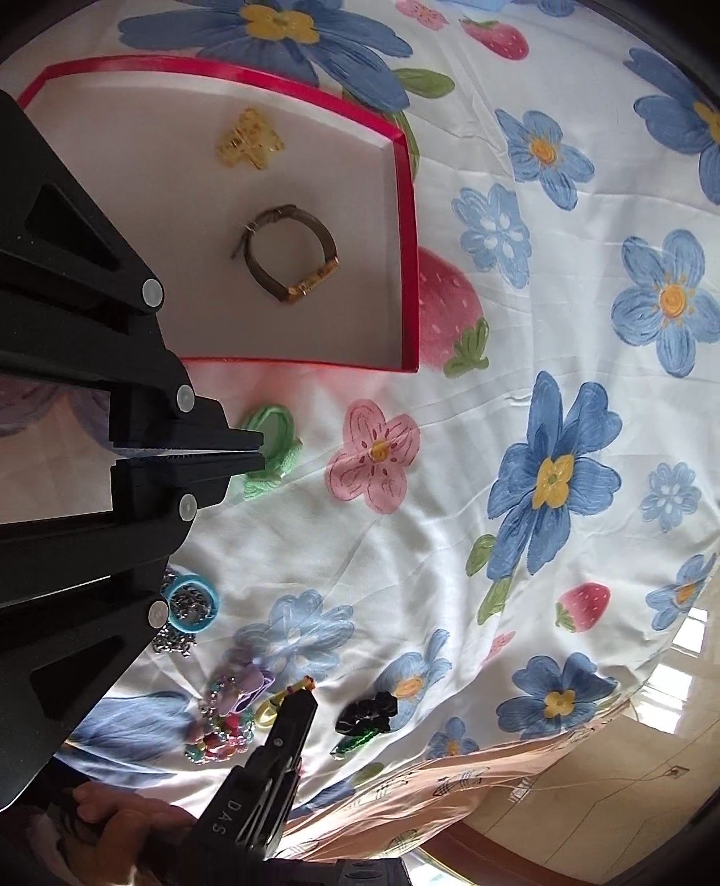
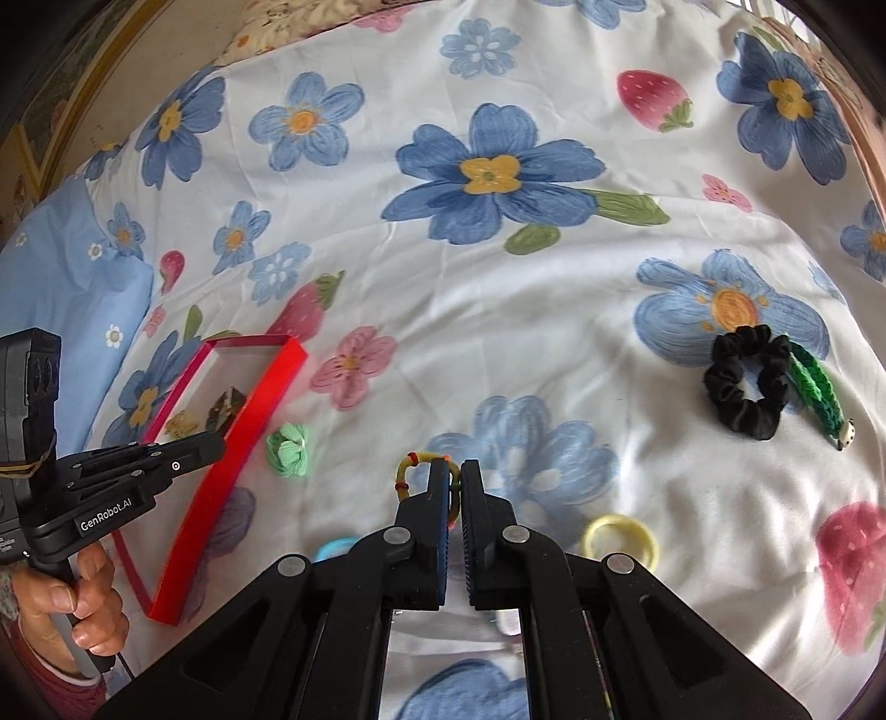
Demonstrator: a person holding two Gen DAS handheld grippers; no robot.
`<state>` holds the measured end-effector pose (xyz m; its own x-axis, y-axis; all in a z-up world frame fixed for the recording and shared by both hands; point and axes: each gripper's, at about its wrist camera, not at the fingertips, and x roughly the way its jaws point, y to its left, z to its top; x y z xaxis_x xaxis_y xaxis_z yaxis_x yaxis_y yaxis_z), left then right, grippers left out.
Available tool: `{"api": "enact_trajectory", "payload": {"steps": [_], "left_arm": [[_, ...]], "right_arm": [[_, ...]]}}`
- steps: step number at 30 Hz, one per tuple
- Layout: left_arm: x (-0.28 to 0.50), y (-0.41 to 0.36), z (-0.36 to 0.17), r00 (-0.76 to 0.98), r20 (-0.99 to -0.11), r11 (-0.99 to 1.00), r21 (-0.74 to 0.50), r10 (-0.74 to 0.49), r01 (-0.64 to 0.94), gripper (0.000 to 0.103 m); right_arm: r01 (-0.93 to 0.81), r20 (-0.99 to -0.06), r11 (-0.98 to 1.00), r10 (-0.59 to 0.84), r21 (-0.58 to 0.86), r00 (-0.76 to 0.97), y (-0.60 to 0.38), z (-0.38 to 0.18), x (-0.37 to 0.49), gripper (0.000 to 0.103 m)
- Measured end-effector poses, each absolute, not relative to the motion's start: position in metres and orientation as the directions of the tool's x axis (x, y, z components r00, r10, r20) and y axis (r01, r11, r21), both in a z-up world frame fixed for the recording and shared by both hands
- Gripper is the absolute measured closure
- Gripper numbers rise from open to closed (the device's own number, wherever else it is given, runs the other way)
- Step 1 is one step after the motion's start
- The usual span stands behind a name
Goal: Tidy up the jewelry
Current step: 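Grasp the green hair tie with the left tool while the right tool grasps the beaded ring, then carry the green hair tie and beaded ring with both tools into the box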
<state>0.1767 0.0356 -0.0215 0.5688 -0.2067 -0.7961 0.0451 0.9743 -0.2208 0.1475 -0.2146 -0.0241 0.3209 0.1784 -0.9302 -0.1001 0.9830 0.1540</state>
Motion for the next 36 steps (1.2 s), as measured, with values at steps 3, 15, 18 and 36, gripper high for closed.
{"api": "enact_trajectory", "payload": {"steps": [3,15,18,36], "left_arm": [[0.168,0.041,-0.019,0.572,-0.792,0.973,-0.227,-0.213,0.048,0.102],[0.208,0.011,-0.041,0.504,-0.839,0.979,-0.19,-0.203,0.079,0.06],[0.225,0.0,-0.053,0.483,-0.858,0.985,-0.154,-0.173,0.079,0.06],[0.192,0.026,-0.034,0.549,-0.808,0.974,-0.214,-0.216,0.069,0.098]], "right_arm": [[-0.123,-0.927,0.979,0.195,0.164,0.32,-0.202,-0.022,0.144,0.1],[-0.107,-0.926,0.98,0.196,0.17,0.323,-0.207,-0.022,0.138,0.1],[-0.094,-0.927,0.981,0.193,0.171,0.322,-0.215,-0.023,0.137,0.1],[-0.118,-0.919,0.971,0.236,0.209,0.317,-0.201,-0.023,0.138,0.1]]}}
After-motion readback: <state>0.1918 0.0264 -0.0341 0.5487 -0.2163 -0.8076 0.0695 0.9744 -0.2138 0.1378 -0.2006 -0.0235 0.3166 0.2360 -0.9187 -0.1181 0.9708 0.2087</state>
